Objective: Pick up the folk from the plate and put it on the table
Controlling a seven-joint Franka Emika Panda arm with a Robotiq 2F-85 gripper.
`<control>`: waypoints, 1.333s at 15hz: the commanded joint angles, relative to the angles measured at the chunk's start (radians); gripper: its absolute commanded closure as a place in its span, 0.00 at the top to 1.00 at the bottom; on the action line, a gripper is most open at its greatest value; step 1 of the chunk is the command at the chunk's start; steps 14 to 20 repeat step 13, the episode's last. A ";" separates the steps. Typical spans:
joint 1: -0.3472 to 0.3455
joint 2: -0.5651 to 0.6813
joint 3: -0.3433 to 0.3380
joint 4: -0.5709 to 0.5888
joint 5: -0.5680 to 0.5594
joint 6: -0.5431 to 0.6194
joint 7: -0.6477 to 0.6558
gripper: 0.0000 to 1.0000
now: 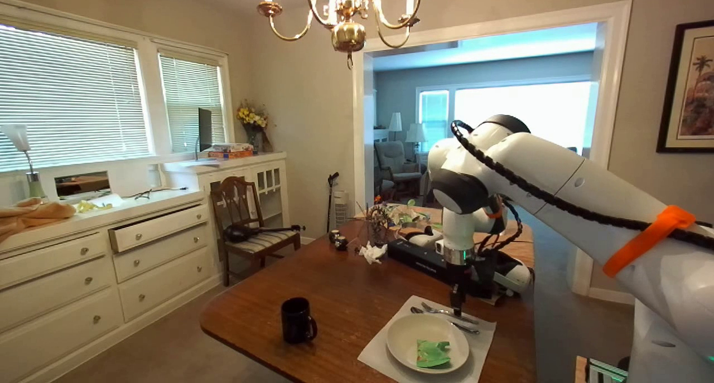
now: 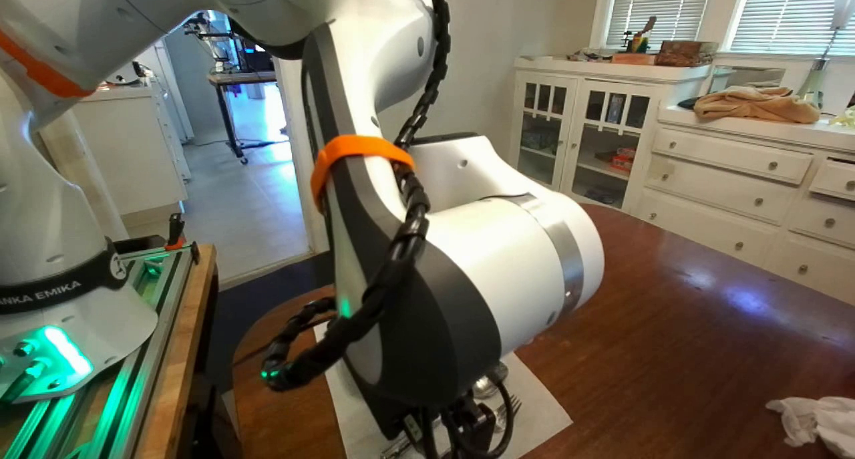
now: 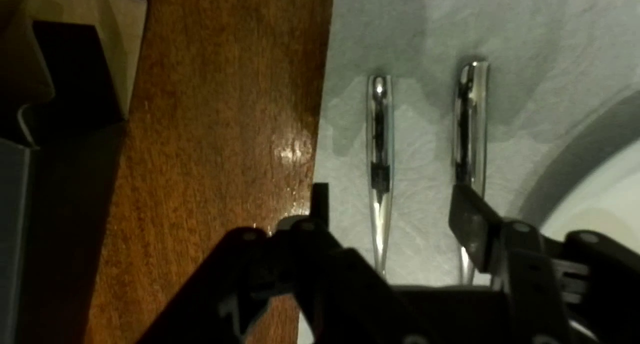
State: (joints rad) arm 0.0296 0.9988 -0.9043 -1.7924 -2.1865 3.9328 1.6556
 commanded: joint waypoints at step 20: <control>-0.008 -0.267 -0.037 -0.096 -0.142 0.167 0.201 1.00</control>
